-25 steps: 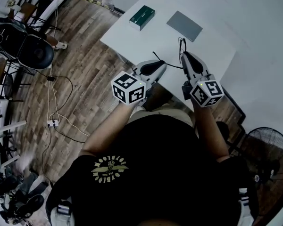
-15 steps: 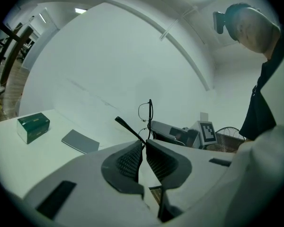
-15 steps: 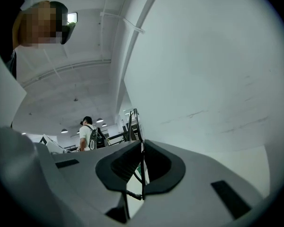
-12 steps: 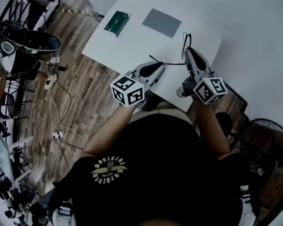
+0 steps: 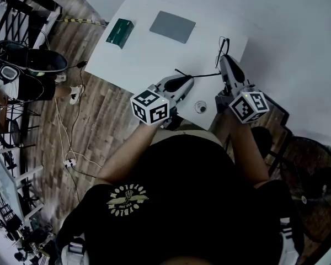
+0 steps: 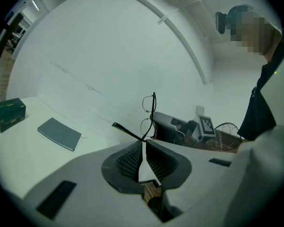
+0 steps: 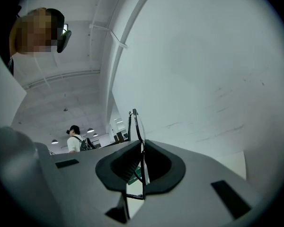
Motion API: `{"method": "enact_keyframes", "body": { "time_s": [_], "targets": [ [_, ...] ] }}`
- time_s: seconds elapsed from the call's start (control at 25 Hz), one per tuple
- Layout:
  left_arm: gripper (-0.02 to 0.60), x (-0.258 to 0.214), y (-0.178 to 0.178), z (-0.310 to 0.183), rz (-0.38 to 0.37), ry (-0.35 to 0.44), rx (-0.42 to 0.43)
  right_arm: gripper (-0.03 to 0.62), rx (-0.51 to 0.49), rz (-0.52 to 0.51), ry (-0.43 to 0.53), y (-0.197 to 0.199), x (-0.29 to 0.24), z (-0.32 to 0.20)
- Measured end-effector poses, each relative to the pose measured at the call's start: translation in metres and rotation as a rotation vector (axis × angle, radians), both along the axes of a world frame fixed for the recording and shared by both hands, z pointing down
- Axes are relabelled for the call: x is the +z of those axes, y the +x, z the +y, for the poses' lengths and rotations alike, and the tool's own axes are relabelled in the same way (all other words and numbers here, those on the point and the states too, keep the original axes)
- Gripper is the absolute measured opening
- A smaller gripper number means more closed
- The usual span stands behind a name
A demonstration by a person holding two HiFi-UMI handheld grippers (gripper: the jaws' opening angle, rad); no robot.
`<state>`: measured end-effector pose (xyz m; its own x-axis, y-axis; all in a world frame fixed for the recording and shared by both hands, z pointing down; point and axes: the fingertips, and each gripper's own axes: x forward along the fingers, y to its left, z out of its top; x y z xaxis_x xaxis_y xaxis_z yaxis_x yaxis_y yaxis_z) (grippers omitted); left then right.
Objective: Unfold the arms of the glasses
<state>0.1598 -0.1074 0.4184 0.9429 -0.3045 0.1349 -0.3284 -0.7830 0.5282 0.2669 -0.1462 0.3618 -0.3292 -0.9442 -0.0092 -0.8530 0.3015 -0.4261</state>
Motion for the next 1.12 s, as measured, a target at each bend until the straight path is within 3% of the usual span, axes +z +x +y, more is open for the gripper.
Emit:
{"method": "enact_keyframes", "body": {
  "time_s": [0.4, 0.72, 0.96, 1.12],
  "targets": [
    [0.031, 0.039, 0.036, 0.01, -0.054, -0.02, 0.118, 0.023, 0.113, -0.047, 0.002, 0.043, 0.036, 0.021],
    [0.032, 0.04, 0.057, 0.03, -0.088, -0.033, 0.345, 0.02, 0.327, 0.003, -0.008, 0.088, 0.03, 0.047],
    [0.032, 0.035, 0.05, 0.023, -0.105, -0.013, 0.486, 0.02, 0.443, 0.042, -0.038, 0.085, 0.034, 0.052],
    [0.032, 0.022, 0.04, -0.003, -0.097, 0.026, 0.507, 0.02, 0.505, 0.071, -0.058, 0.079, 0.033, 0.056]
  ]
}}
